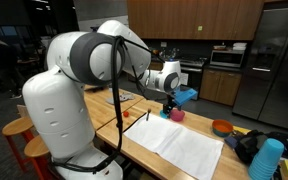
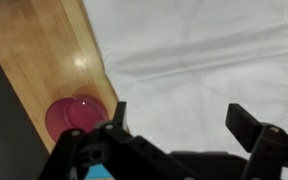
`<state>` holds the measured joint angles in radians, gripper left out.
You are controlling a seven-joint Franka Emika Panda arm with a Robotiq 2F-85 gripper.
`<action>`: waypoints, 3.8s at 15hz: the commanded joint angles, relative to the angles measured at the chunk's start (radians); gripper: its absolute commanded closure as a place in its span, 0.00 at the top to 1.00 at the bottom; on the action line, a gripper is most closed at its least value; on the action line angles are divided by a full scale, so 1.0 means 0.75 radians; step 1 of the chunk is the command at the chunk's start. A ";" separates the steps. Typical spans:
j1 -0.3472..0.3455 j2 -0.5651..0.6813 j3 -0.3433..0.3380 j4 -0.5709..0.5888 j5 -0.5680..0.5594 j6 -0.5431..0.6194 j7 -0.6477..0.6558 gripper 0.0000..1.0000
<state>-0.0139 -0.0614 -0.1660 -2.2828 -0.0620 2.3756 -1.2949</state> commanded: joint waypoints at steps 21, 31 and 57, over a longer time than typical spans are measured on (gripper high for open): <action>-0.034 0.114 0.113 0.158 0.061 0.060 -0.227 1.00; -0.080 0.271 0.108 0.199 -0.084 0.360 -0.007 1.00; -0.183 0.669 0.261 0.643 0.020 -0.021 -0.549 1.00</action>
<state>-0.1461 0.4170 0.0310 -1.8423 -0.0238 2.3704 -1.6767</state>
